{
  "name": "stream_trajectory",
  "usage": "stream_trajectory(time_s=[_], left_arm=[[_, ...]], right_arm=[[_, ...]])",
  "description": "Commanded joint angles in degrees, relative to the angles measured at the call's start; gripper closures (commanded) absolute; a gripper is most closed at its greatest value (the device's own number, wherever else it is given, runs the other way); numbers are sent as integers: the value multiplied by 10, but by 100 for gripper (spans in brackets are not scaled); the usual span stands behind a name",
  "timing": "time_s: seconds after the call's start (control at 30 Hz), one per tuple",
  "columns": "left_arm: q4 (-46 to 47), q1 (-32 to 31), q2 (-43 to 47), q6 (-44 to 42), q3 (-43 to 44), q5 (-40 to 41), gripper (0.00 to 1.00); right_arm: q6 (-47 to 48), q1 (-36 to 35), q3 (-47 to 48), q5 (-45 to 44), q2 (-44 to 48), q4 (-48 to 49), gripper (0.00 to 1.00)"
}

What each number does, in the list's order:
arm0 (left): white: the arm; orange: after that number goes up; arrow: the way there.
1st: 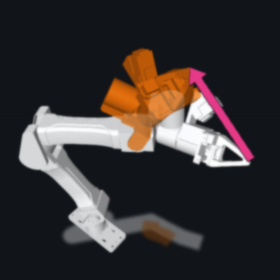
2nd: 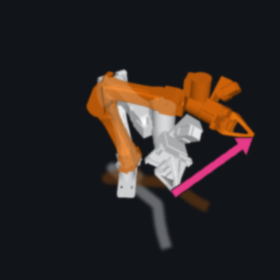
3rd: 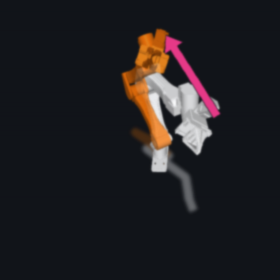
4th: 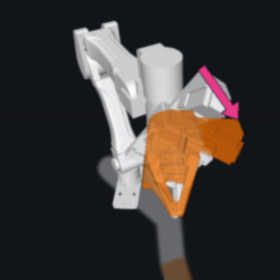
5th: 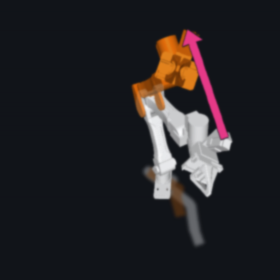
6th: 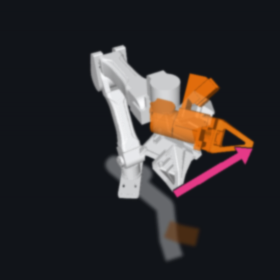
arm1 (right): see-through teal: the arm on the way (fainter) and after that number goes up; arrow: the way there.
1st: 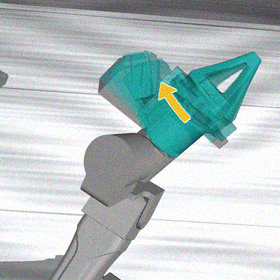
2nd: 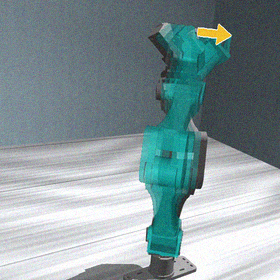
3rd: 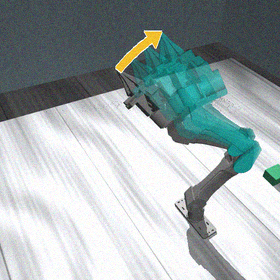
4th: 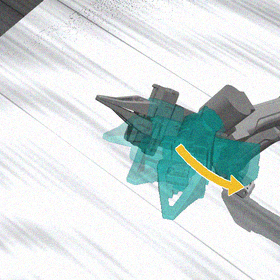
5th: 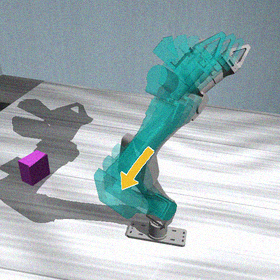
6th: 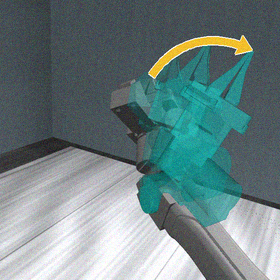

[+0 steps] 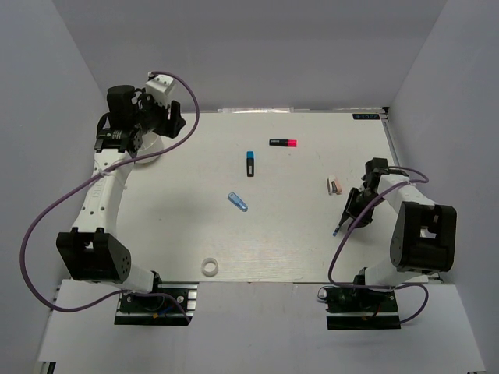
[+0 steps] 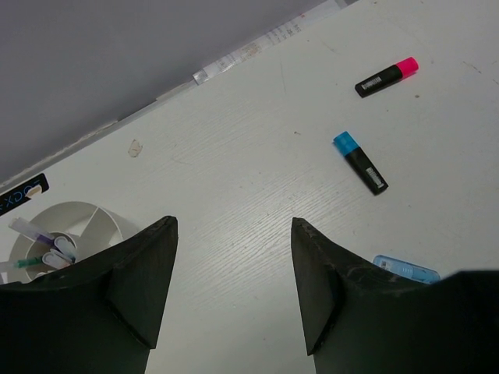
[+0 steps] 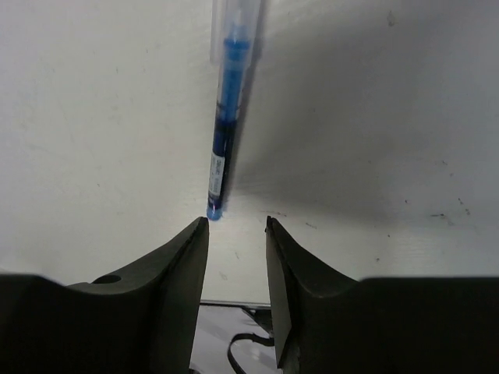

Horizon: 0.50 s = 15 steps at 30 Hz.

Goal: Sort the stationery into containers
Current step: Pick up the pen from the center of the board.

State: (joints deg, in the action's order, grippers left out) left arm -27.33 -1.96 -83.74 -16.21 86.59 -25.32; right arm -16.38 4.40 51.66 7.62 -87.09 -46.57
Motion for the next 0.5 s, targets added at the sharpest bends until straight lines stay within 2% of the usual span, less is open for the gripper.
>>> stream_trajectory(time_s=[0.0,0.3,0.47], left_arm=[[11,-4,26,-1,-7,5,30],[14,-4,24,2,-16,4,29],[13,-4,22,3,-13,4,29]], right_arm=[[-54,-4,5,-19,-18,48,59],[-68,-15,10,-24,-40,69,59],[-68,-23,-2,-37,-52,84,66]])
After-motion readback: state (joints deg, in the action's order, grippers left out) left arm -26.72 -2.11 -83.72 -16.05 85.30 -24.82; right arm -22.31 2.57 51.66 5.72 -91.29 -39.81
